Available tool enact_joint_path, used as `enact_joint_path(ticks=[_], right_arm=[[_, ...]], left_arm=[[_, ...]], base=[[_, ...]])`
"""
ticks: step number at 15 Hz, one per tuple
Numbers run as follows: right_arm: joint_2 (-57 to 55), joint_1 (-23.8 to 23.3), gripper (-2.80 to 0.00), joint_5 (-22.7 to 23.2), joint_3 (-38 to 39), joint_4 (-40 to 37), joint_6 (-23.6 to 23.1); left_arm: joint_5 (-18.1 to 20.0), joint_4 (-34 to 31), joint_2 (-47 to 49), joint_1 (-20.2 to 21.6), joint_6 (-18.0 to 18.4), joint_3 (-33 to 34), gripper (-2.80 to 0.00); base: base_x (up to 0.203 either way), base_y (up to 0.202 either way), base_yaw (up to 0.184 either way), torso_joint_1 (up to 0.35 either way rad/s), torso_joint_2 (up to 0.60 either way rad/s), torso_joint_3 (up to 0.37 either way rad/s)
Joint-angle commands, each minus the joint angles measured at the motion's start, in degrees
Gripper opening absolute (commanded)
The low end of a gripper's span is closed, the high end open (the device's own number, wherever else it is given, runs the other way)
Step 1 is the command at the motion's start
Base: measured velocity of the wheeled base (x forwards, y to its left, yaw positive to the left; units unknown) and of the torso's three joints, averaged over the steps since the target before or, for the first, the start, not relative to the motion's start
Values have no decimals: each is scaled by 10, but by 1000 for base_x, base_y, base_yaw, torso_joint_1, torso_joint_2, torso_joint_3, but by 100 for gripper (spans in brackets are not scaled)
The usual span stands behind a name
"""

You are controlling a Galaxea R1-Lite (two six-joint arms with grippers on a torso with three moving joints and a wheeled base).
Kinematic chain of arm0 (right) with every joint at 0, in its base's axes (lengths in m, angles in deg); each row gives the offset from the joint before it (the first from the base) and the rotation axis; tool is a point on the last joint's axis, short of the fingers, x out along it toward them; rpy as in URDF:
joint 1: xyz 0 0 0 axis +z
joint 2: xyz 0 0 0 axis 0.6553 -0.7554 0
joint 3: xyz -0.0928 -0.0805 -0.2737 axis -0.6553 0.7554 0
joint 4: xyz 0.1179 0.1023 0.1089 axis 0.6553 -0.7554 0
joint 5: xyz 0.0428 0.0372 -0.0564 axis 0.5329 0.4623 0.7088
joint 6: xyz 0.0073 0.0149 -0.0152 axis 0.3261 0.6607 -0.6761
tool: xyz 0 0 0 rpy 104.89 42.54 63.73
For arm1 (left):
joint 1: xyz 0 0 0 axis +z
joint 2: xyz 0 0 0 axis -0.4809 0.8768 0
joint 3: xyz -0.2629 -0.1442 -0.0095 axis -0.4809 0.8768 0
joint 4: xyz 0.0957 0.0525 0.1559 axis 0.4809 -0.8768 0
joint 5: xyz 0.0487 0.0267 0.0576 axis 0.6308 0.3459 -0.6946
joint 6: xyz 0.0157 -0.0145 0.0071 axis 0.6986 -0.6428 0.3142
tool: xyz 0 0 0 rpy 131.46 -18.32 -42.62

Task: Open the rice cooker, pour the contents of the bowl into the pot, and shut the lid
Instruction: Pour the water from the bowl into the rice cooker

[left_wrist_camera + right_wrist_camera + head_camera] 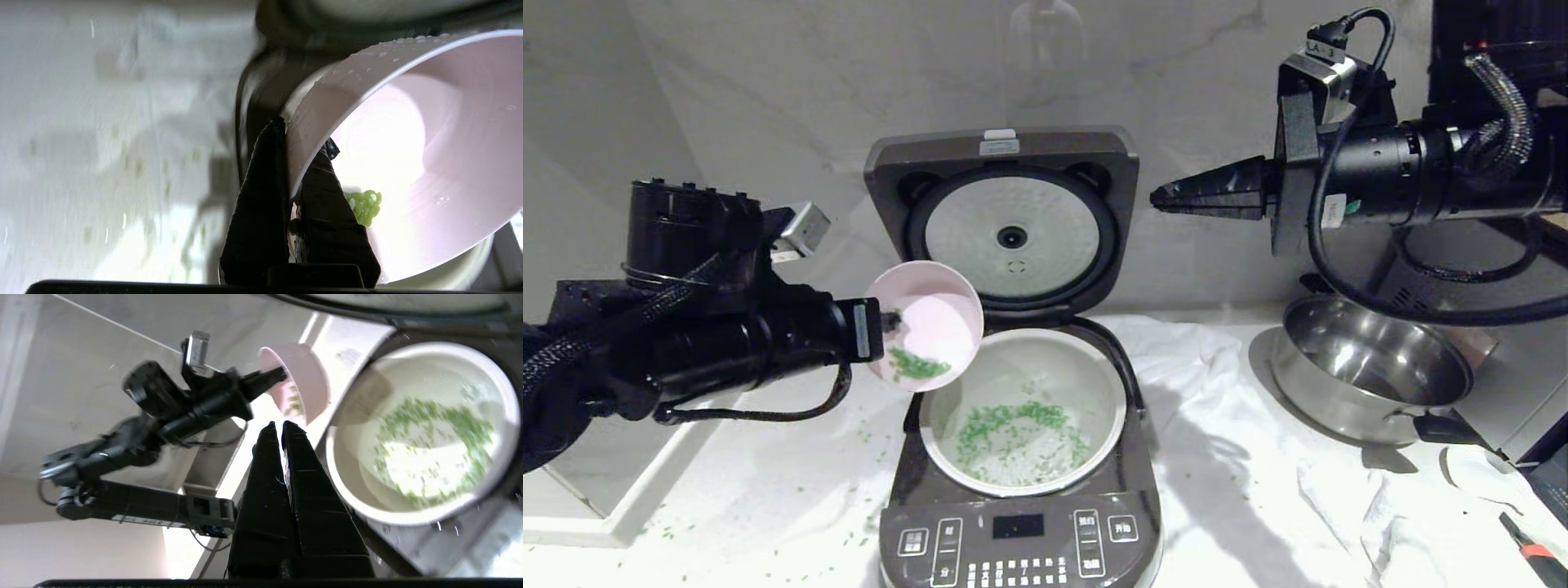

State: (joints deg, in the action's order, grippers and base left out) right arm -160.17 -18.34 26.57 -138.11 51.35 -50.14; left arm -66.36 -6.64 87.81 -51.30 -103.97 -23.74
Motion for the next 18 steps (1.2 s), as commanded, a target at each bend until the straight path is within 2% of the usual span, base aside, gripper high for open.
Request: enact_joint_path(ticks=[1, 4, 9, 11, 13, 14, 16, 18], right_arm=[[65, 1, -280, -21, 55, 0, -2], [140, 2, -280, -27, 115, 0, -8], [280, 10, -280, -26, 209, -2, 23], [332, 10, -280, -29, 274, -2, 27], [393, 7, -280, -30, 339, 4, 26], [424, 5, -280, -35, 361, 10, 26], [481, 2, -280, -79, 383, 19, 21], [533, 1, -280, -140, 390, 6, -19]], left_arm=[[28, -90, -29, 14, -13, -16, -280], [59, -135, -63, 47, -15, -5, -280], [61, -221, -69, 102, -11, -7, -280], [69, -225, -71, 133, -9, 8, -280], [71, -229, -70, 179, 17, 28, -280], [71, -253, -69, 198, 35, 34, -280], [74, -300, -66, 232, 53, 37, -280], [93, -305, -54, 276, 66, 39, -280]], base=[[0, 0, 0, 0, 0, 0], [0, 0, 0, 0, 0, 0], [0, 0, 0, 0, 0, 0], [0, 0, 0, 0, 0, 0], [0, 0, 0, 0, 0, 0], [0, 0, 0, 0, 0, 0], [0, 0, 0, 0, 0, 0], [0, 0, 0, 0, 0, 0]])
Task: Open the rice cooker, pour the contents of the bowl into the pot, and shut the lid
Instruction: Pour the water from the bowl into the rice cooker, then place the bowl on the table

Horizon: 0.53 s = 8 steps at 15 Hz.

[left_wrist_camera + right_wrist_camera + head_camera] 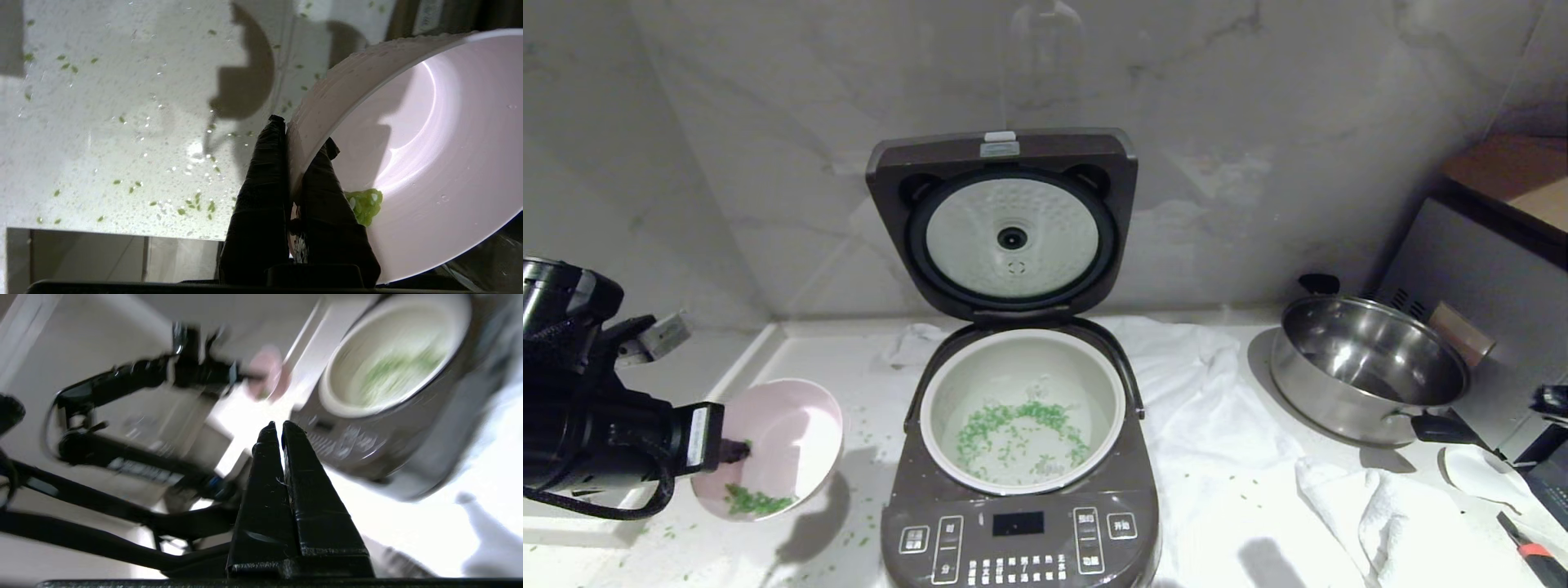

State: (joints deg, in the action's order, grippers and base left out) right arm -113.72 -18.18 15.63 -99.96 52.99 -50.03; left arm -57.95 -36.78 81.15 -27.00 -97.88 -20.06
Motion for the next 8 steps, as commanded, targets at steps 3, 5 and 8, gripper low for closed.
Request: enact_joint_path(ticks=[3, 5, 8], right_arm=[[141, -2, -280, -120, 9, -91, -137], [181, -4, -280, -221, 9, -135, -191], [241, -48, -280, -334, 31, -167, -246]], left_arm=[[43, -1, 37, 99, 55, 14, -280], [55, 38, 53, 121, 81, 43, -280], [57, 150, 101, 167, 98, 87, -280]], base=[[0, 0, 0, 0, 0, 0], [0, 0, 0, 0, 0, 0], [0, 0, 0, 0, 0, 0]])
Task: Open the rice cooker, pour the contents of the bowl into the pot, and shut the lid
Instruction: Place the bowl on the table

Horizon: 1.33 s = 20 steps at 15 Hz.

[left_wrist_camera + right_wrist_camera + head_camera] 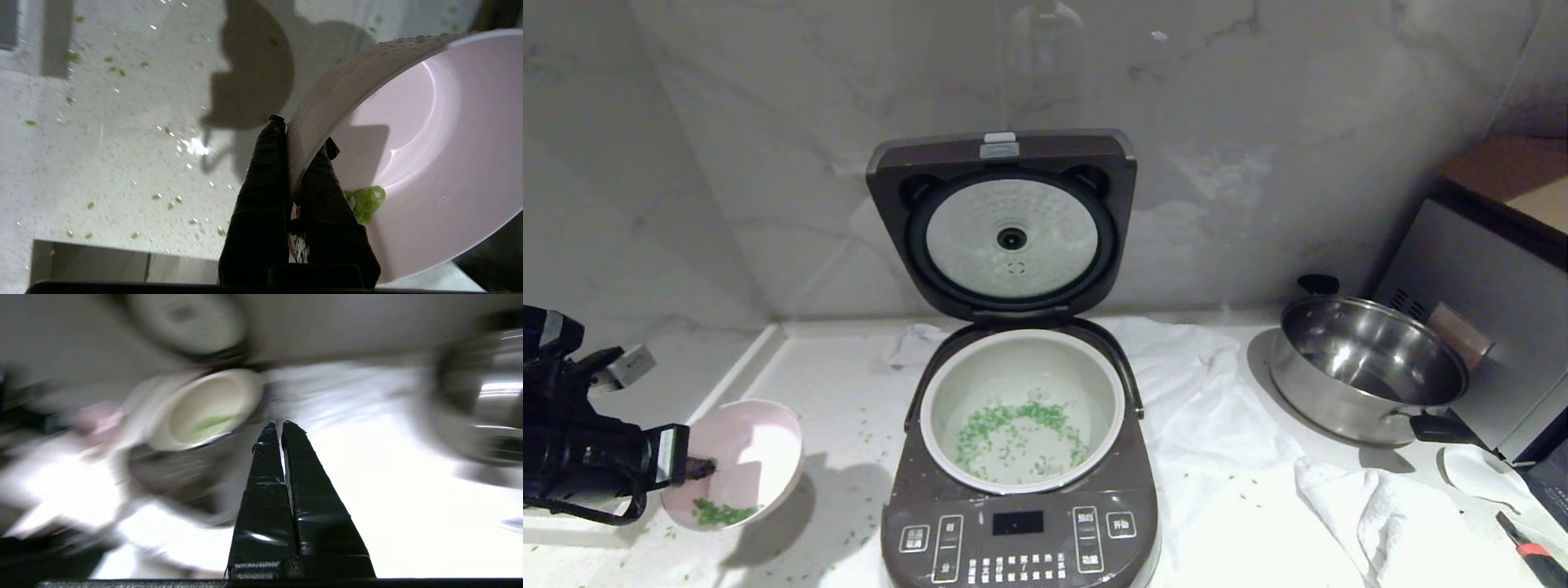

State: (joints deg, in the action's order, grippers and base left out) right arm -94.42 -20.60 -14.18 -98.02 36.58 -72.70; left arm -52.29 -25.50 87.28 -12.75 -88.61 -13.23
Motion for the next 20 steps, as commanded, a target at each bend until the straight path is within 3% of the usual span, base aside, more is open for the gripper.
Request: enact_joint_path(ticks=[1, 4, 6, 8, 9, 11, 13, 15, 20], right_arm=[[70, -49, -280, -45, 23, -5, -58], [105, -98, -280, -110, 36, -4, -149], [124, -124, -280, -142, 49, -4, -162], [126, -127, -280, -226, 57, 13, -159], [126, -128, -280, -237, 61, 48, -159], [118, -133, -280, -237, 61, 64, -176], [101, -163, -280, -235, 62, 64, -179], [105, -198, -280, -217, 63, 64, -192], [181, -212, -280, -205, 144, 58, -205]], left_arm=[[1, 59, 60, 45, 14, 29, -280], [37, 84, 73, 82, 22, 71, -280], [50, 93, 80, 106, 45, 96, -280], [52, 124, 108, 140, 61, 117, -280], [52, 144, 124, 160, 66, 127, -280], [55, 180, 160, 217, 113, 141, -280], [67, 201, 183, 246, 146, 142, -280], [70, 203, 178, 246, 147, 146, -280], [73, 203, 186, 253, 147, 143, -280]], base=[[0, 0, 0, 0, 0, 0], [0, 0, 0, 0, 0, 0], [0, 0, 0, 0, 0, 0], [0, 0, 0, 0, 0, 0], [0, 0, 0, 0, 0, 0], [0, 0, 0, 0, 0, 0], [0, 0, 0, 0, 0, 0], [0, 0, 0, 0, 0, 0], [0, 0, 0, 0, 0, 0]])
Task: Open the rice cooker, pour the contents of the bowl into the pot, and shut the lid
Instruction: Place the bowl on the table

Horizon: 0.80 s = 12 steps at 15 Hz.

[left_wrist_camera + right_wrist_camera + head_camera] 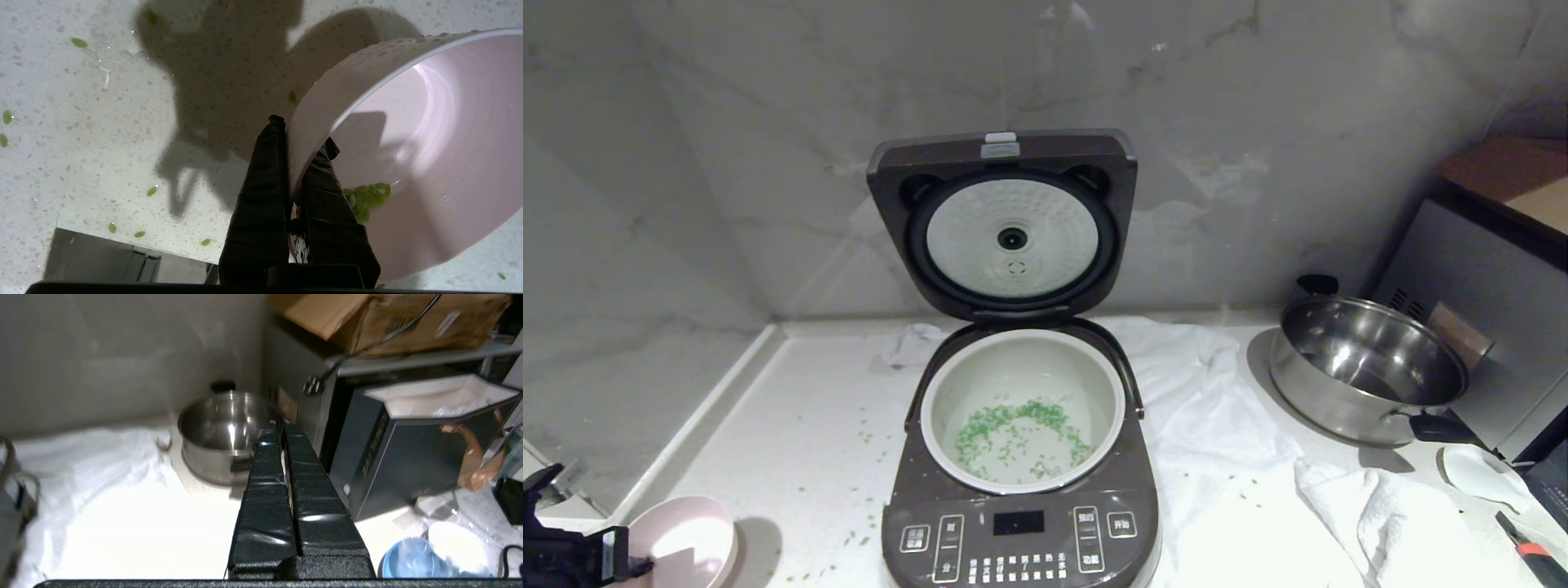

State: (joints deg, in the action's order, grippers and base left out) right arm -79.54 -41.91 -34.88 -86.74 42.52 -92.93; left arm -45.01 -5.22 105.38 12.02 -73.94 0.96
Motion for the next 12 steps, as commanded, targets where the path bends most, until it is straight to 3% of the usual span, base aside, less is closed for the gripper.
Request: enact_joint_path(ticks=[1, 4, 8, 10, 12], right_arm=[[58, 5, -280, 22, 56, -1, -13], [136, 8, -280, 139, 165, 2, -63], [137, 9, -280, 207, 297, 67, -66], [137, 9, -280, 218, 302, 77, -59], [137, 9, -280, 218, 303, 77, -44]], left_arm=[[1, 2, 11, 9, 1, 2, -280], [-1, 58, 23, 14, 4, 23, -280], [-7, 73, 22, 14, 4, 38, -280], [-15, 69, 18, 17, 4, 43, -280], [-48, 69, 18, 20, 20, 59, -280]], base=[[0, 0, 0, 0, 0, 0], [0, 0, 0, 0, 0, 0], [0, 0, 0, 0, 0, 0], [0, 0, 0, 0, 0, 0], [0, 0, 0, 0, 0, 0]])
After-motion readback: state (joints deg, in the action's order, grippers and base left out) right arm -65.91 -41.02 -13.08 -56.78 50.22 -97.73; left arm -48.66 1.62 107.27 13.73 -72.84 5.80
